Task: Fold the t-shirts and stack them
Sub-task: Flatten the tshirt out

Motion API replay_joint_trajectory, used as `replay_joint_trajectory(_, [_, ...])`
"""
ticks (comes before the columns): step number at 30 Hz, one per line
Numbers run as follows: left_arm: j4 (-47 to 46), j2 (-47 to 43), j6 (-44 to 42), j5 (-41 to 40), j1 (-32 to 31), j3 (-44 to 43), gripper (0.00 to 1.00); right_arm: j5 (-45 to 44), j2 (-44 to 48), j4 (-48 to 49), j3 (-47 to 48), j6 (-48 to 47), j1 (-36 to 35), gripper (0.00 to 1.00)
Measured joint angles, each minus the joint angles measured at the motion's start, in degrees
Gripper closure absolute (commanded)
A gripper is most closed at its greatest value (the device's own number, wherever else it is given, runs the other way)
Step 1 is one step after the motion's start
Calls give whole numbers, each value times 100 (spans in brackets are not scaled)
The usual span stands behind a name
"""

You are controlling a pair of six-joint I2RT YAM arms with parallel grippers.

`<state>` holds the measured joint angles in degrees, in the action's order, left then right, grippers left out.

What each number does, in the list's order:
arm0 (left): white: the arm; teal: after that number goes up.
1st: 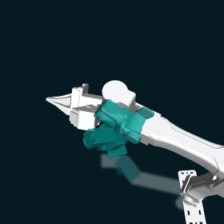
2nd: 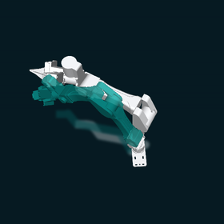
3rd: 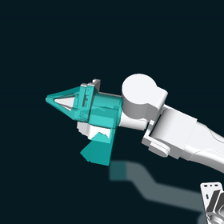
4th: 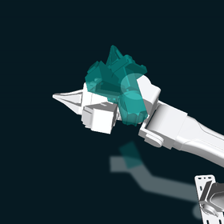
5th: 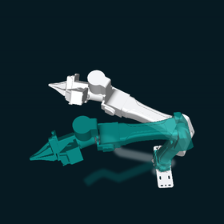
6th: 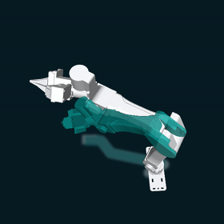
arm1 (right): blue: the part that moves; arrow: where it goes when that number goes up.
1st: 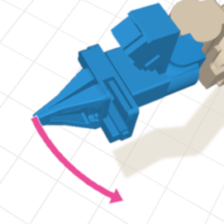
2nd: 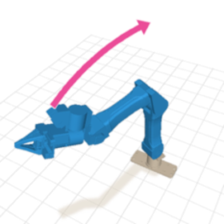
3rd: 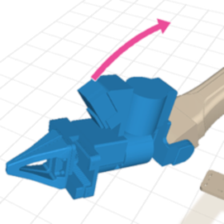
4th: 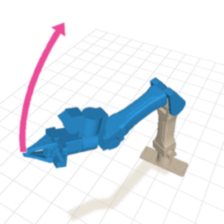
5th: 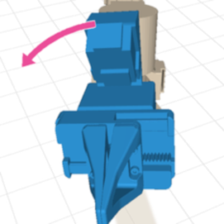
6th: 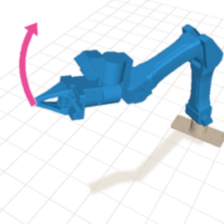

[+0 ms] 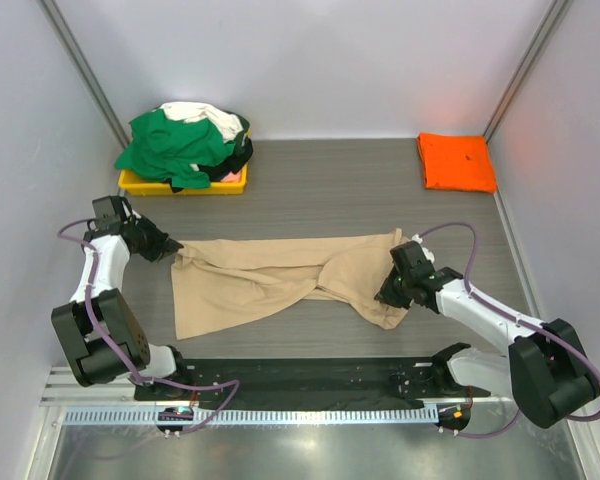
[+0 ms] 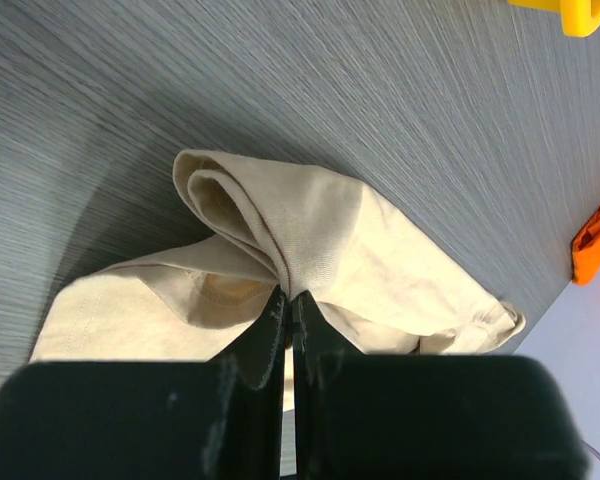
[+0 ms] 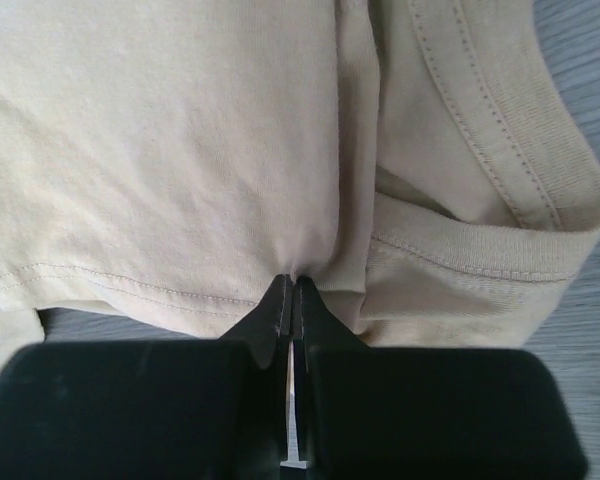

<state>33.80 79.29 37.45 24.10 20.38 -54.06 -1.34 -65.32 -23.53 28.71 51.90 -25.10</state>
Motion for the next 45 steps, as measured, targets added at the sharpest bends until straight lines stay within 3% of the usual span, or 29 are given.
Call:
replay_joint_trajectory(7, [20, -52, -42, -33, -2, 0, 100, -39, 149, -310, 365, -72, -20, 99])
replay_joint_trajectory(15, [195, -638, -33, -46, -7, -4, 100, -284, 629, -1204, 2214, -439, -28, 99])
replay_joint_trajectory(20, [413, -1158, -22, -26, -7, -48, 100, -308, 933, -1497, 2586, -568, -28, 99])
replay_joint_trajectory(21, [448, -1250, -22, -4, -7, -61, 100, -299, 973, -1567, 2586, -579, -28, 96])
replay_joint_trajectory(22, [483, -1327, -22, 4, -7, -70, 100, -273, 992, -1646, 2581, -590, -28, 65])
replay_joint_trajectory(23, [514, -1384, -28, 9, -7, -79, 100, -251, 994, -1692, 2577, -590, -28, 48])
replay_joint_trajectory(25, [603, -1471, -50, 15, -7, -79, 100, -210, 997, -1740, 2500, -597, -28, 28])
replay_joint_trajectory(27, [678, -1523, -87, 15, -7, -55, 100, -170, 1012, -1764, 2312, -614, -28, 23])
replay_joint_trajectory(37, [809, -1637, -472, -44, -7, 599, 100, 203, 1460, -1832, 573, -448, -90, 26])
replay_joint_trajectory(45, [743, -1646, -498, -42, -17, 614, 100, 321, 1320, -1578, 422, -380, -122, 37])
